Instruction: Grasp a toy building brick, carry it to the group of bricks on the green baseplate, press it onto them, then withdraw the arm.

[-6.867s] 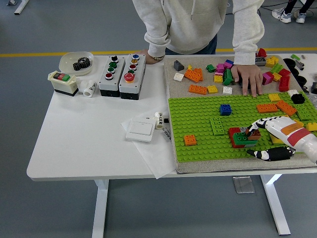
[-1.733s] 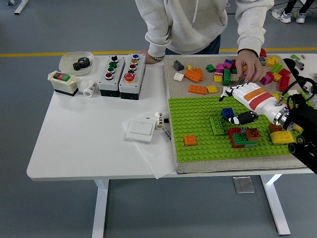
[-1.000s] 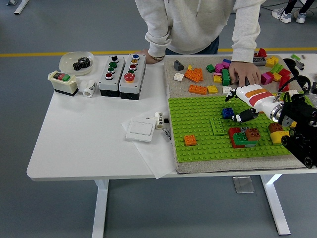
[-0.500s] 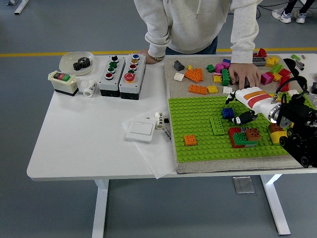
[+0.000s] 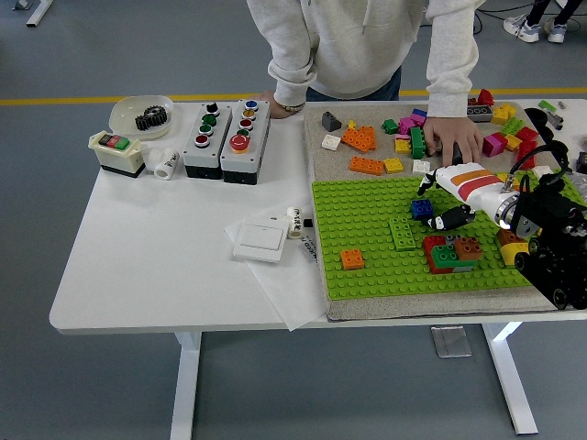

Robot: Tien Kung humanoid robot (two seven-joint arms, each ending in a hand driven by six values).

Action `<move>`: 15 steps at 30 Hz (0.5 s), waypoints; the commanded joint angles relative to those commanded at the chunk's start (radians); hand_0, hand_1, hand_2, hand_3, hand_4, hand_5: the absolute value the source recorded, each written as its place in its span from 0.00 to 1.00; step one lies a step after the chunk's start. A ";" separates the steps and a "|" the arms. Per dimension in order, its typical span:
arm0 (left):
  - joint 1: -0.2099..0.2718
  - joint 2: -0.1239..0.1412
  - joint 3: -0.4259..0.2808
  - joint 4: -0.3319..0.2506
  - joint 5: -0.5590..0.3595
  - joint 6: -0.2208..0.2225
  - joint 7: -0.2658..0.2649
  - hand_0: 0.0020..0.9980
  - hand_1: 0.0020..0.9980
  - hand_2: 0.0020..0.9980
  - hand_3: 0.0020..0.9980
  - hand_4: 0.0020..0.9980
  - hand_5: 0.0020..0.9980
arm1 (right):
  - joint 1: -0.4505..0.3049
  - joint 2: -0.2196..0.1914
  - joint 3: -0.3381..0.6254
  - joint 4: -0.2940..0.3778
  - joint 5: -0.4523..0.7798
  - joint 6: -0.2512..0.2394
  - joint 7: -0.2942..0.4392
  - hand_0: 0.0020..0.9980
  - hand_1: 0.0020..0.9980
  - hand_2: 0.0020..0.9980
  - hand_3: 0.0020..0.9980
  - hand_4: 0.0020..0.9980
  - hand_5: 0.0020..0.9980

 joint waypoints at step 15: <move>-0.014 0.000 0.004 -0.002 0.001 0.001 0.000 0.77 0.75 0.74 0.60 0.68 0.59 | -0.003 0.015 -0.007 -0.026 0.019 0.006 0.002 0.60 0.64 0.64 0.58 0.81 0.32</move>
